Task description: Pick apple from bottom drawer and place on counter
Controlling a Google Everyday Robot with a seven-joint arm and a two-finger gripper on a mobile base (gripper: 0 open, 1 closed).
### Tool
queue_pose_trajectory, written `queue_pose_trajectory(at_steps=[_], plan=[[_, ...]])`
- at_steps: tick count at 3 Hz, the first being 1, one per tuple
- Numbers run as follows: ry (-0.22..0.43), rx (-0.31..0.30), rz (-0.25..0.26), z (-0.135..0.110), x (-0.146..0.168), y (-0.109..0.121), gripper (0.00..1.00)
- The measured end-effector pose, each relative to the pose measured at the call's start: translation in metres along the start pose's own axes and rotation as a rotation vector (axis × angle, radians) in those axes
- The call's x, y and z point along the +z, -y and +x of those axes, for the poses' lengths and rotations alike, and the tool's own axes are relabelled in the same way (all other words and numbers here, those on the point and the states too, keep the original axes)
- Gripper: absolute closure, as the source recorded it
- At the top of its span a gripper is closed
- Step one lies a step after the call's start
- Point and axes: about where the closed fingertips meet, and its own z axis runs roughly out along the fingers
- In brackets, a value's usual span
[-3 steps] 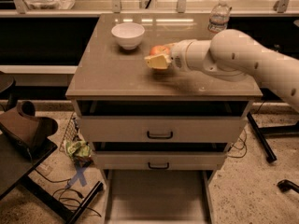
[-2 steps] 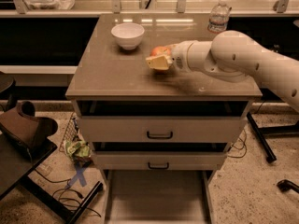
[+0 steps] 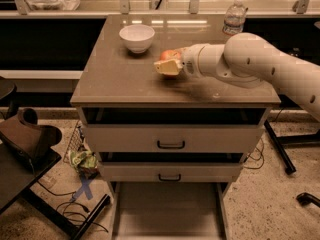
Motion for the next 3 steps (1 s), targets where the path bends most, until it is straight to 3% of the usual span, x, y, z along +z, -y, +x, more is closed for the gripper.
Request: queue_pose_trajectory(at_steps=[1, 3], plan=[[0.0, -0.001, -0.003, -0.0006, 0.0014, -0.0018, 0.04], [0.0, -0.001, -0.005, -0.0009, 0.0023, -0.0029, 0.0]])
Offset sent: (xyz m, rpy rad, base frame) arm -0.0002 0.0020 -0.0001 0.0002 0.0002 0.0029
